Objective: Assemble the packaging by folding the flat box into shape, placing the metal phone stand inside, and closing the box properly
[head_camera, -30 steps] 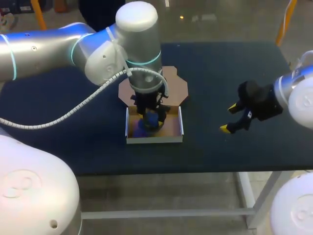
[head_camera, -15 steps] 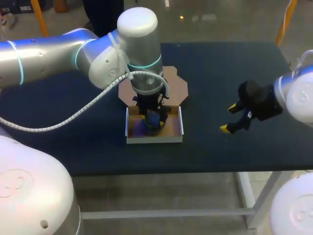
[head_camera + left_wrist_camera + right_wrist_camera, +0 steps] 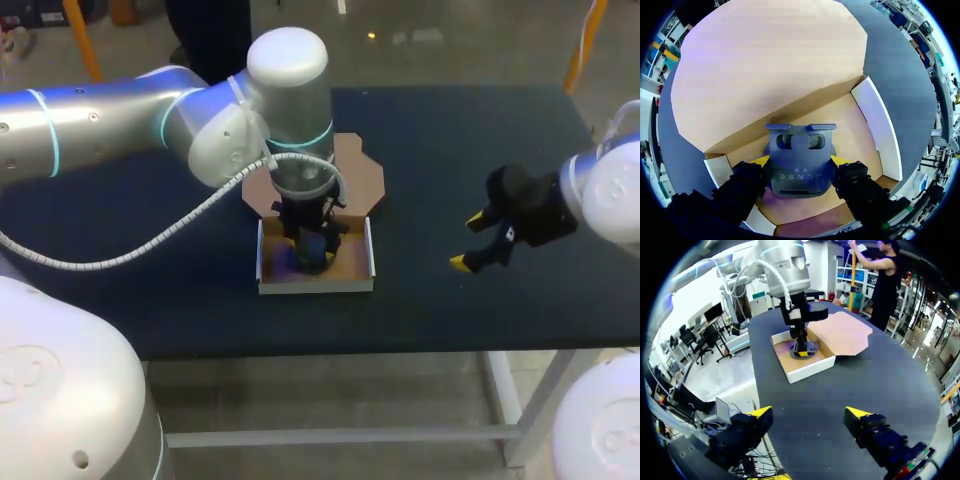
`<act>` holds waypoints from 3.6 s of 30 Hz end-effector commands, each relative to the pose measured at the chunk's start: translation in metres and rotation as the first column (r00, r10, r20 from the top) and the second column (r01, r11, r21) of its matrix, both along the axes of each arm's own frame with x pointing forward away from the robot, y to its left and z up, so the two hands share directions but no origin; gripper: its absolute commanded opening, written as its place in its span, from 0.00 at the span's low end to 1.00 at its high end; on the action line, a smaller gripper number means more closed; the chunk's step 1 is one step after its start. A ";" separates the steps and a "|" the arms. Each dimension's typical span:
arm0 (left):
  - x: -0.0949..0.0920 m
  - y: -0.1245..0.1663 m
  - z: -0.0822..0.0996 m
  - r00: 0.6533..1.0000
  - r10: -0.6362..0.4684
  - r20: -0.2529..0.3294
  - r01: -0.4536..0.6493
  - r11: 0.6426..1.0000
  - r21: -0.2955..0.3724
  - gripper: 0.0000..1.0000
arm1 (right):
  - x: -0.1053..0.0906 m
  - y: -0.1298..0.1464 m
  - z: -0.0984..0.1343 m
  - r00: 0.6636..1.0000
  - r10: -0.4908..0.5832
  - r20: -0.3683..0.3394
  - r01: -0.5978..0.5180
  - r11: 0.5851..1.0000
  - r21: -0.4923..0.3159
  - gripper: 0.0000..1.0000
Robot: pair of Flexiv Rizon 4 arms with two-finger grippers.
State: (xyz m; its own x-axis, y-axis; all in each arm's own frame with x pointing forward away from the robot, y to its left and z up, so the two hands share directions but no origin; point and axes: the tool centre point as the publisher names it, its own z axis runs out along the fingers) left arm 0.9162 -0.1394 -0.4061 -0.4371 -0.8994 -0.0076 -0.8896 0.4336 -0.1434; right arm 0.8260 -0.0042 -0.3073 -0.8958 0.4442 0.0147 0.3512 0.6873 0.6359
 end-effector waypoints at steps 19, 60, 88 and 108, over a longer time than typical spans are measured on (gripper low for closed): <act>-0.022 0.000 0.026 0.989 0.150 -0.019 -0.149 0.988 0.036 1.00 | 0.000 -0.002 0.000 1.000 0.004 0.000 -0.004 1.000 0.007 1.00; -0.058 -0.010 0.024 0.920 0.379 -0.096 -0.382 0.924 -0.011 1.00 | 0.000 -0.002 0.000 1.000 0.004 0.000 -0.004 1.000 0.007 1.00; -0.104 -0.015 0.008 0.888 0.446 -0.114 -0.444 0.895 0.051 1.00 | 0.000 -0.002 0.000 1.000 0.004 0.000 -0.004 1.000 0.007 1.00; -0.131 -0.015 0.005 0.868 0.476 -0.143 -0.473 0.879 0.057 1.00 | 0.000 -0.002 0.000 1.000 0.004 0.000 -0.004 1.000 0.007 1.00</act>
